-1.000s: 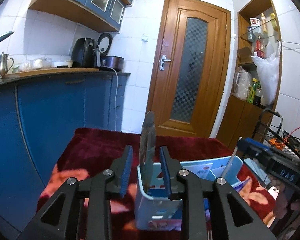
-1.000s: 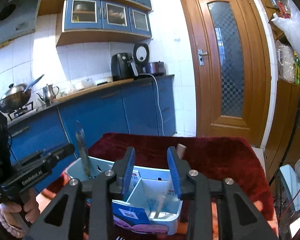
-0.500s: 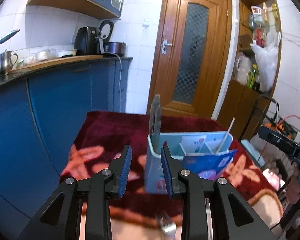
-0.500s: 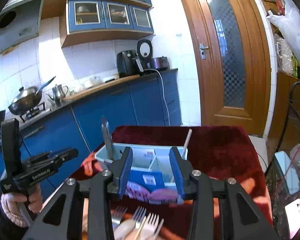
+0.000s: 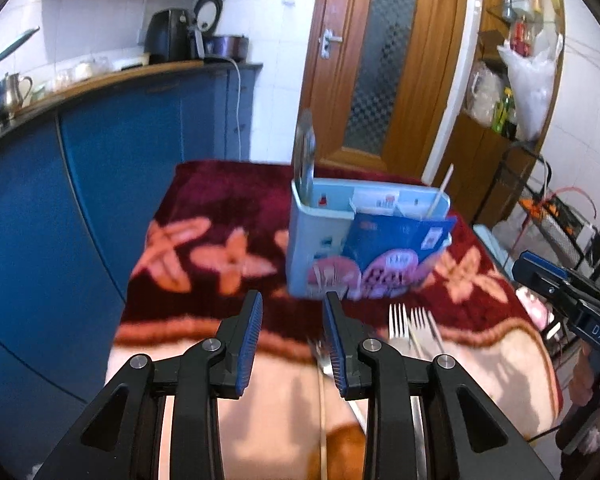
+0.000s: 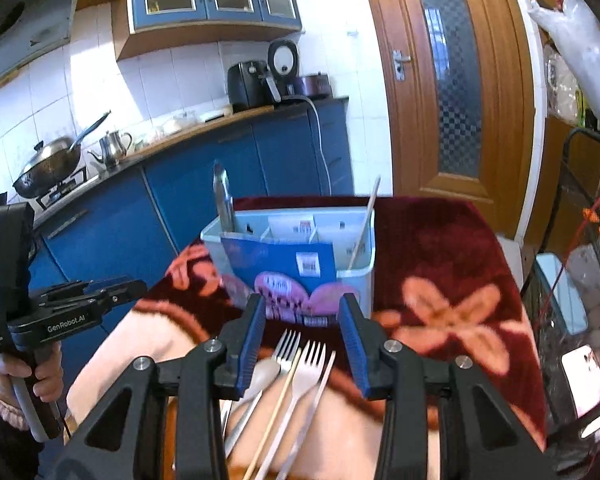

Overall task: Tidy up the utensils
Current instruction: 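Open both tools to release the knives and pull back, then grasp a wooden chopstick with the left tool while the right tool grasps a white plastic knife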

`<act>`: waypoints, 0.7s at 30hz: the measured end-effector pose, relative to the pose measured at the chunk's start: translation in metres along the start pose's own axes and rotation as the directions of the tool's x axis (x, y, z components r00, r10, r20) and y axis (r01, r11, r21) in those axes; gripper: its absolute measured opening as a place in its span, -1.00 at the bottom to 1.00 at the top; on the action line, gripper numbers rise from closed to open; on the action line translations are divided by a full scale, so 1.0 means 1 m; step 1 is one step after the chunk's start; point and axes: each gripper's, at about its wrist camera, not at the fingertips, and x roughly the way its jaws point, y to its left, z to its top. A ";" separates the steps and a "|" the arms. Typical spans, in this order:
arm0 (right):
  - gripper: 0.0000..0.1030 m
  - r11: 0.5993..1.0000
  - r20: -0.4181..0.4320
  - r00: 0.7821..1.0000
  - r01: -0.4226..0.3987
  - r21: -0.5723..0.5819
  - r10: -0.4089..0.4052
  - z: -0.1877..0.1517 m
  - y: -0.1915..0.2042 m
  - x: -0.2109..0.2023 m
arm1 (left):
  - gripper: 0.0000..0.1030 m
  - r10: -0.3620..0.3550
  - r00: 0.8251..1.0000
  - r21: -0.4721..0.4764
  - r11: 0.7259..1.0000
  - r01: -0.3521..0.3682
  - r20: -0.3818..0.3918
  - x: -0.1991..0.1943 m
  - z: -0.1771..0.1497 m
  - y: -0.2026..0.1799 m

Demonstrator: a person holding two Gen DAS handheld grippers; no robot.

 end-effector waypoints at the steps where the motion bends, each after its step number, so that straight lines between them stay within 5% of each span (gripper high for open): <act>1: -0.19 1.000 -0.012 1.000 -0.001 0.003 0.001 -0.002 -0.001 0.001 | -0.37 0.001 1.000 0.005 1.000 0.000 -0.017 0.001 -0.003 -0.001; 9: -0.19 0.999 -0.175 0.984 0.025 0.022 -0.021 -0.026 -0.009 0.018 | -0.31 0.006 0.987 0.019 1.000 -0.004 -0.159 0.021 -0.022 -0.002; 21: -0.19 0.997 -0.334 0.942 0.023 0.069 0.002 -0.049 -0.019 0.037 | -0.31 -0.002 0.941 0.056 0.998 0.022 -0.339 0.054 -0.047 -0.015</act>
